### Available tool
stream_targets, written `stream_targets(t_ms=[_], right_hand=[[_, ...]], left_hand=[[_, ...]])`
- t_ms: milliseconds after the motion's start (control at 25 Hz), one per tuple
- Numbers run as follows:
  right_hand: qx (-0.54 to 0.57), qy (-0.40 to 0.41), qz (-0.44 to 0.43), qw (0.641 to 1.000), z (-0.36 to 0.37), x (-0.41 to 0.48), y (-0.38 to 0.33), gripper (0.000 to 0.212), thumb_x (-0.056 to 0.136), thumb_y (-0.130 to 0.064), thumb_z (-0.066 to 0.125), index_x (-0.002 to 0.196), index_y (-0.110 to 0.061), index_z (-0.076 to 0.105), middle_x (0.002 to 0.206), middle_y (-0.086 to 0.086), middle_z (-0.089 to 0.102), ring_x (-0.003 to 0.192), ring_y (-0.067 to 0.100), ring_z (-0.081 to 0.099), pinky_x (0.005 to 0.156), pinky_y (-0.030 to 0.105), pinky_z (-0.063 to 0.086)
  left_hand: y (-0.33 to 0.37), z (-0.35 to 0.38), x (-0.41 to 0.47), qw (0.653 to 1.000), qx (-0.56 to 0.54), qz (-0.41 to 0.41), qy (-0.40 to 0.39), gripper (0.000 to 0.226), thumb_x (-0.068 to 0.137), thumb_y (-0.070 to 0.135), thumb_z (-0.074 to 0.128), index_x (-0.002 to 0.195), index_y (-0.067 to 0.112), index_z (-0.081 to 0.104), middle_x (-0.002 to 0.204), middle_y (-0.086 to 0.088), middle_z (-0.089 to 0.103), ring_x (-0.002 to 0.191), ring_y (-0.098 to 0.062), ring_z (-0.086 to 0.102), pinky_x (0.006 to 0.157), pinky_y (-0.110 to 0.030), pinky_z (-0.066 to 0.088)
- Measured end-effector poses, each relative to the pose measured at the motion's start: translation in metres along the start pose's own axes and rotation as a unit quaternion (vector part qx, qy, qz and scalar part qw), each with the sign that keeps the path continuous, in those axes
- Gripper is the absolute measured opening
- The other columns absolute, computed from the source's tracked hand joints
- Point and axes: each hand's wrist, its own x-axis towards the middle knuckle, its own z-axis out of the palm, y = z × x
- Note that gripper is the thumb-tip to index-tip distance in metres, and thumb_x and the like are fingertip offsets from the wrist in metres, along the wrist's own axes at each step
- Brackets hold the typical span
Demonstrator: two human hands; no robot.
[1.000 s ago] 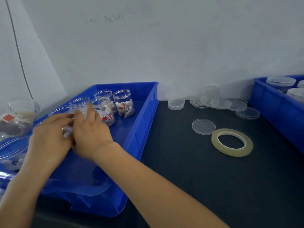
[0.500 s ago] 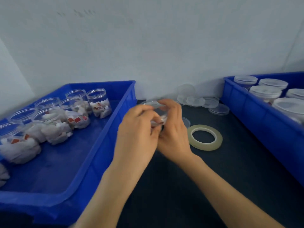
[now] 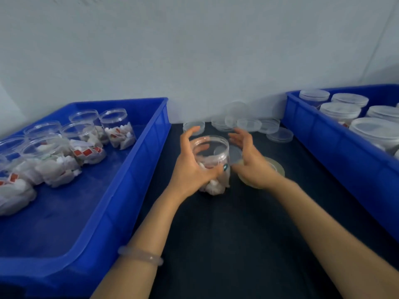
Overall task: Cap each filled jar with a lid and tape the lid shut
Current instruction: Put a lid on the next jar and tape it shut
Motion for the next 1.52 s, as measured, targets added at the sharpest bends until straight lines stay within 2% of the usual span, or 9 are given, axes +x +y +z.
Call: stream_targets(t_ms=[240, 480, 600, 720, 880, 1000, 1160, 1400, 1520], right_hand=[[-0.284, -0.087, 0.091, 0.950, 0.020, 0.035, 0.038, 0.064, 0.099, -0.042, 0.049, 0.156, -0.026, 0.026, 0.165, 0.007, 0.016, 0.150, 0.027, 0.020, 0.121, 0.048, 0.014], [-0.339, 0.043, 0.061, 0.938, 0.028, 0.041, 0.022, 0.028, 0.102, -0.028, 0.043, 0.120, -0.013, 0.059, 0.121, 0.014, 0.063, 0.111, 0.035, 0.058, 0.084, 0.042, 0.046], [-0.105, 0.175, 0.099, 0.974, 0.027, 0.032, 0.013, 0.025, 0.106, -0.031, 0.037, 0.106, -0.014, 0.055, 0.087, -0.002, 0.065, 0.091, 0.028, 0.065, 0.076, 0.041, 0.050], [0.206, 0.259, 0.101, 0.938, 0.013, 0.031, -0.004, 0.024, 0.108, -0.025, 0.036, 0.114, -0.023, 0.059, 0.082, -0.013, 0.064, 0.079, 0.004, 0.067, 0.070, 0.022, 0.051], [0.278, 0.330, 0.015, 0.902, -0.011, 0.030, -0.034, 0.025, 0.107, -0.031, 0.040, 0.102, -0.033, 0.064, 0.070, -0.018, 0.068, 0.056, -0.006, 0.059, 0.056, 0.008, 0.046], [0.274, 0.233, 0.059, 0.931, -0.008, 0.027, -0.048, 0.025, 0.105, -0.025, 0.045, 0.095, -0.030, 0.067, 0.058, -0.019, 0.064, 0.052, -0.002, 0.055, 0.049, 0.014, 0.046], [0.206, 0.142, 0.109, 0.962, 0.014, 0.029, -0.055, 0.027, 0.099, -0.014, 0.043, 0.100, -0.019, 0.070, 0.102, 0.005, 0.070, 0.102, 0.030, 0.063, 0.092, 0.045, 0.053], [0.216, 0.058, 0.023, 0.974, 0.018, 0.025, -0.054, 0.034, 0.098, -0.009, 0.049, 0.128, -0.018, 0.060, 0.126, -0.004, 0.063, 0.116, 0.009, 0.059, 0.091, 0.015, 0.047], [0.293, 0.007, -0.026, 0.956, 0.012, 0.016, -0.039, 0.065, 0.088, -0.045, 0.066, 0.145, -0.024, 0.043, 0.140, -0.007, 0.053, 0.125, 0.002, 0.053, 0.097, 0.019, 0.047]], left_hand=[[-0.031, 0.009, 0.007, 1.000, -0.022, 0.017, 0.003, 0.094, 0.070, 0.019, 0.086, 0.142, 0.032, 0.027, 0.137, 0.008, 0.051, 0.125, -0.001, 0.053, 0.101, -0.020, 0.045], [-0.037, 0.011, 0.010, 0.999, -0.045, 0.028, 0.002, 0.093, 0.073, 0.005, 0.085, 0.144, 0.025, 0.029, 0.139, 0.006, 0.050, 0.128, -0.006, 0.052, 0.109, -0.036, 0.045], [-0.040, 0.011, 0.011, 0.999, -0.040, 0.035, 0.001, 0.092, 0.072, 0.007, 0.086, 0.145, 0.023, 0.032, 0.139, 0.009, 0.050, 0.129, -0.004, 0.051, 0.108, -0.032, 0.044], [-0.043, 0.013, 0.012, 0.998, -0.041, 0.044, -0.003, 0.088, 0.073, 0.011, 0.087, 0.143, 0.023, 0.035, 0.140, 0.011, 0.049, 0.130, -0.003, 0.049, 0.108, -0.026, 0.043], [-0.042, 0.014, 0.012, 0.998, -0.052, 0.041, -0.008, 0.087, 0.071, 0.021, 0.087, 0.142, 0.031, 0.037, 0.137, 0.020, 0.050, 0.129, 0.003, 0.048, 0.101, -0.015, 0.042], [-0.041, 0.014, 0.012, 0.997, -0.069, 0.032, -0.006, 0.087, 0.068, 0.027, 0.087, 0.140, 0.035, 0.038, 0.129, 0.027, 0.054, 0.124, 0.004, 0.052, 0.096, -0.013, 0.044], [-0.038, 0.016, 0.012, 0.996, -0.085, 0.026, -0.002, 0.101, 0.059, 0.040, 0.086, 0.144, 0.035, 0.032, 0.124, 0.031, 0.055, 0.119, 0.005, 0.055, 0.096, -0.017, 0.049], [-0.032, 0.018, 0.010, 0.993, -0.105, 0.042, 0.031, 0.082, 0.069, 0.040, 0.085, 0.137, 0.040, 0.039, 0.123, 0.041, 0.051, 0.120, 0.010, 0.052, 0.091, -0.010, 0.046], [-0.034, 0.016, 0.009, 0.992, -0.109, 0.041, 0.053, 0.068, 0.074, 0.034, 0.085, 0.131, 0.032, 0.048, 0.125, 0.023, 0.057, 0.118, 0.003, 0.056, 0.093, -0.015, 0.048]])
